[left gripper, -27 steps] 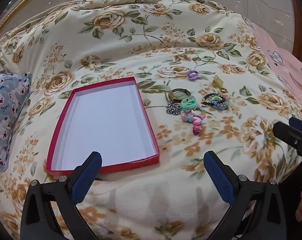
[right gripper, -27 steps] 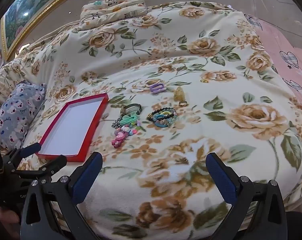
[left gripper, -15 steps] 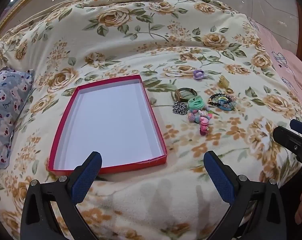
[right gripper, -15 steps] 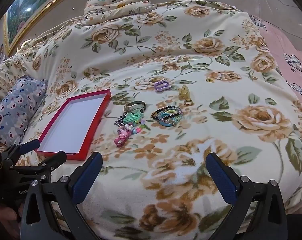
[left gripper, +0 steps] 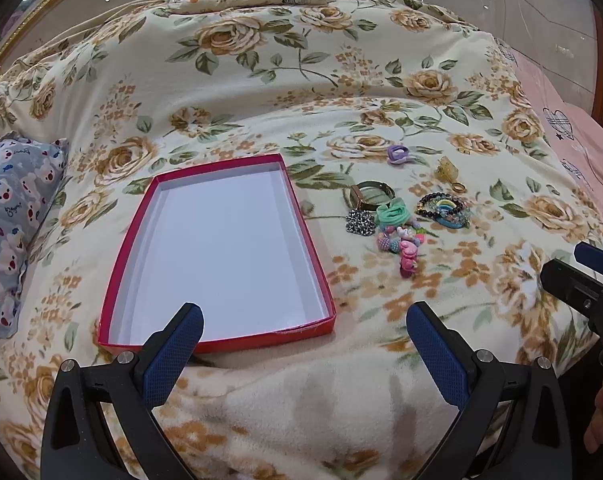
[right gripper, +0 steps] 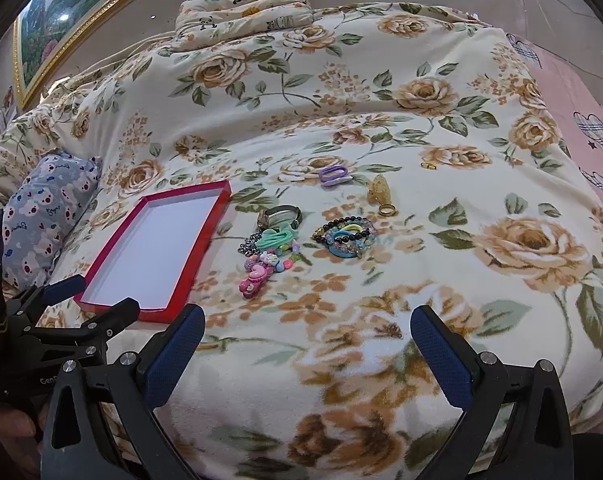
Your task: Organize jewelry
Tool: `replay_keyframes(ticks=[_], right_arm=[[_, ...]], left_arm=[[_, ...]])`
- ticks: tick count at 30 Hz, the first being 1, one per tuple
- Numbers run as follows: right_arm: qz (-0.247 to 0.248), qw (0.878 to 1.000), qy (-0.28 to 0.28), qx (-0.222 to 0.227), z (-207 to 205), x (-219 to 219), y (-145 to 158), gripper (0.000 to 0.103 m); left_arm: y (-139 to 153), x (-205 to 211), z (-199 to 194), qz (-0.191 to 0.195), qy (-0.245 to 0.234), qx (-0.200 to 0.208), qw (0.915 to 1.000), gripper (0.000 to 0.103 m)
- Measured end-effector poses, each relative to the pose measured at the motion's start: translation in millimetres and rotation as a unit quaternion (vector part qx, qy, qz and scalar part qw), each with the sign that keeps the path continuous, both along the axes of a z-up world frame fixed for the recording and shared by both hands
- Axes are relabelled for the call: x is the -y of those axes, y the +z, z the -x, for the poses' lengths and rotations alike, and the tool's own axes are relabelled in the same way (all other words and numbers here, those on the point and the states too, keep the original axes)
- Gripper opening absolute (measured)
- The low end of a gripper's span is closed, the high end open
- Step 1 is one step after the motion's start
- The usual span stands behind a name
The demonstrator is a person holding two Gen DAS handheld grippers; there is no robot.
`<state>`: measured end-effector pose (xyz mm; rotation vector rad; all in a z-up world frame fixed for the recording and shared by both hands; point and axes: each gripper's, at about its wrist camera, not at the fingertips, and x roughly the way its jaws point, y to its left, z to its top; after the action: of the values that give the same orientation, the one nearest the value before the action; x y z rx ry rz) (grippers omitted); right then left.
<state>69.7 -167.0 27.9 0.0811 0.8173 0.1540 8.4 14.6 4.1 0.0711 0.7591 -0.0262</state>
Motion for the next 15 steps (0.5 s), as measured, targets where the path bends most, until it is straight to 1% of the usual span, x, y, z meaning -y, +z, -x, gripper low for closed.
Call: replay_keyframes(ticks=[13,15], right_arm=[[-0.003,1.000,0.003,0.002,0.7,0.4,1.1,0.103],[-0.003,1.000,0.004,0.001,0.9,0.7,2.0,0.102]], left_arm=[[3.9,-0.2,-1.0,-0.001,0.000,-0.002,1.0000,0.102],[-1.6,3.0,-1.0,0.000,0.001,-0.001,1.0000,0.102]])
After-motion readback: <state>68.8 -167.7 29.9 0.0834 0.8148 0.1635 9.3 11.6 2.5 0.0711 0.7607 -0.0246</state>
